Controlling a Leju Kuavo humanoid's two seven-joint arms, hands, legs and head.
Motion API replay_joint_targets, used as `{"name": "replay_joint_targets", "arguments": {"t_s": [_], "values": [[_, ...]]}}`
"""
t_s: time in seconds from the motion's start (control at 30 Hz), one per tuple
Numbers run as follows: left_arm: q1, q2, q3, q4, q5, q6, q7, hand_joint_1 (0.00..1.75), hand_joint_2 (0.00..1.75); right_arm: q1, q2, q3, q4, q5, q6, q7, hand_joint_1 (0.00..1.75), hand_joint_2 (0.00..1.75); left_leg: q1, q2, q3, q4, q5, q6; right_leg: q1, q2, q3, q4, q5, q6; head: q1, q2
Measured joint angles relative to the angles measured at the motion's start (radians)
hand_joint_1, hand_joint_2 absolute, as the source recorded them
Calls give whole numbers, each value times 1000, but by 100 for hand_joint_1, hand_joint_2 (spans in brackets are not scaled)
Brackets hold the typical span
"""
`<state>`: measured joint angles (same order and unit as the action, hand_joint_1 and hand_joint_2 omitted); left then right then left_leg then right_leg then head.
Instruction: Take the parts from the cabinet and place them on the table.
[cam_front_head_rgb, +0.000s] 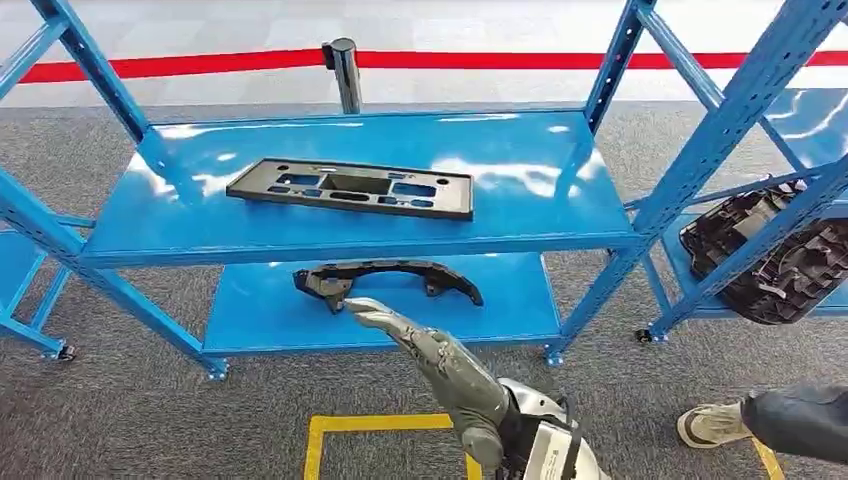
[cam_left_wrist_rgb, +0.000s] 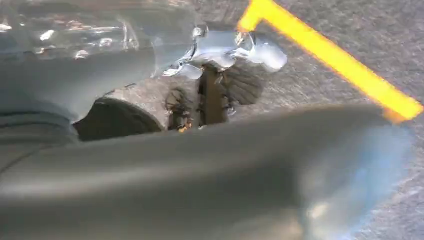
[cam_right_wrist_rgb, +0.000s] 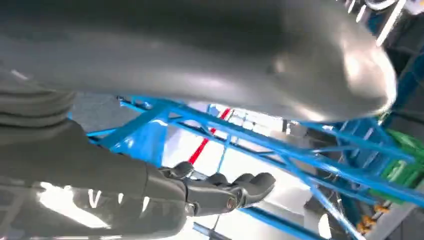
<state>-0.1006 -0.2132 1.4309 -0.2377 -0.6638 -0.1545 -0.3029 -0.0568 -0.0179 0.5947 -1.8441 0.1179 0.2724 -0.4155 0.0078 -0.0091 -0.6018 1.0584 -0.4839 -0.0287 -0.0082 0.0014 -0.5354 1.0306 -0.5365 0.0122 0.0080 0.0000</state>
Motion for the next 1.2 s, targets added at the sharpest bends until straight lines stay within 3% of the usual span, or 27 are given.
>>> {"name": "replay_joint_targets", "arguments": {"t_s": [0.1,0.13,0.23,0.27,0.3,0.33,0.4,0.43,0.53,0.57,0.6,0.63,0.67,0.7,0.77,0.8,0.83,0.9,0.93,0.97,1.0,1.07,1.13,1.17,1.2], "values": [[1,0,2,0,2,1,-2,0,0,5,0,2,0,8,-14,7,0,0,4,0,8,-6,-4,20,-5,0,7,2,-9,14,0,0],[0,0,2,0,2,1,-3,0,0,5,1,2,0,14,-21,6,0,0,5,1,11,-7,-8,26,-3,0,-12,42,-28,15,0,0],[0,0,2,0,2,0,-3,0,0,15,0,2,0,19,-28,7,0,0,3,2,15,-7,-16,36,-3,0,-145,263,-108,14,0,0],[0,0,2,0,2,0,-3,0,0,19,0,2,0,21,-30,7,0,0,2,1,19,-7,-19,39,-3,0,-179,304,-106,14,0,0],[1,0,2,0,2,0,-3,0,0,22,0,2,0,21,-31,7,0,0,1,-1,25,-7,-24,39,-3,0,-184,291,-74,13,0,0],[1,0,2,0,2,0,-3,0,0,22,0,2,0,24,-32,7,0,0,0,-3,33,-7,-28,39,-2,0,-169,238,-27,12,0,0],[1,0,2,0,0,0,-3,0,0,22,1,2,-1,27,-34,7,0,0,0,-5,51,-7,-39,35,3,0,-105,68,78,0,0,0],[1,0,2,1,-2,0,-3,0,0,21,1,2,-2,32,-36,3,0,0,0,-5,54,-8,-44,31,9,-1,-85,31,75,-10,0,0],[0,0,2,1,-6,0,-1,0,0,21,1,2,-5,59,-53,-18,0,0,0,-3,58,-17,-49,15,16,2,-82,12,65,-12,0,0],[-2,-1,2,2,-6,0,-1,0,0,20,1,1,-6,63,-53,-10,0,0,-2,-2,62,-21,-51,10,14,3,-79,6,65,-16,0,0],[-3,0,2,2,-6,0,-1,0,0,20,2,2,-8,66,-53,-5,0,0,-1,-3,69,-16,-56,5,0,4,-65,-5,68,-17,0,0],[-3,0,2,1,-6,0,-2,0,0,19,2,1,-9,69,-51,-6,0,0,-4,0,62,8,-65,0,0,4,-56,-10,65,-21,-1,0],[-2,0,2,2,-6,0,-2,0,0,15,2,1,-9,70,-48,-6,0,0,-3,0,31,73,-98,-1,-1,2,-50,-9,61,-29,-2,0],[-1,0,2,2,-8,0,-1,0,0,15,0,1,-8,72,-42,-7,0,0,0,0,-11,153,-130,-3,-1,1,-46,-9,58,-29,-2,0],[1,1,2,2,-9,0,-1,0,0,15,-4,1,-8,73,-41,-9,0,0,5,0,-88,277,-160,-9,-2,2,-40,-9,50,-30,-3,0],[1,1,2,1,-9,0,-1,0,0,15,-5,1,-8,73,-40,-10,0,0,7,0,-98,278,-144,-11,-4,2,-35,-9,46,-28,-3,0],[1,1,2,1,-10,0,-1,0,0,15,-8,1,-8,73,-39,-13,0,0,10,0,-85,231,-102,-14,-6,4,-27,-9,40,-24,-3,0],[0,3,2,1,-10,0,-1,0,0,15,-11,1,-8,75,-39,-15,0,0,18,2,-18,61,-1,-21,-13,4,-7,-6,26,-11,-3,0],[1,3,2,1,-10,-1,-1,0,0,15,-13,1,-8,76,-39,-16,0,0,23,4,8,1,14,-28,-12,3,-5,-4,18,-2,-2,0],[1,0,2,4,-11,-2,1,0,0,13,-15,1,-8,78,-39,-16,0,0,19,-1,4,6,1,-31,-7,3,-6,-1,15,3,-3,0],[0,1,2,4,-11,-3,0,0,0,11,-16,2,-8,81,-39,-17,0,0,18,-2,2,3,1,-13,-4,5,-8,-1,12,9,-2,0],[2,1,2,5,-11,-3,0,0,0,11,-18,2,-8,81,-39,-21,0,0,12,-3,1,3,-4,-1,-8,5,-3,-10,13,12,-3,0],[2,1,2,5,-11,-3,-1,0,0,10,-21,2,-8,84,-40,-25,0,0,16,-3,5,0,-5,14,-13,4,2,-7,5,18,-2,0],[1,1,2,5,-11,-3,-2,0,0,9,-21,2,-8,84,-40,-27,0,0,16,-2,8,0,-7,19,-13,4,-9,17,-8,18,-2,0],[1,2,2,5,-11,-3,-2,0,0,9,-22,2,-8,84,-41,-27,0,0,15,0,10,0,-11,25,-11,4,-52,94,-46,19,-2,0]]}}
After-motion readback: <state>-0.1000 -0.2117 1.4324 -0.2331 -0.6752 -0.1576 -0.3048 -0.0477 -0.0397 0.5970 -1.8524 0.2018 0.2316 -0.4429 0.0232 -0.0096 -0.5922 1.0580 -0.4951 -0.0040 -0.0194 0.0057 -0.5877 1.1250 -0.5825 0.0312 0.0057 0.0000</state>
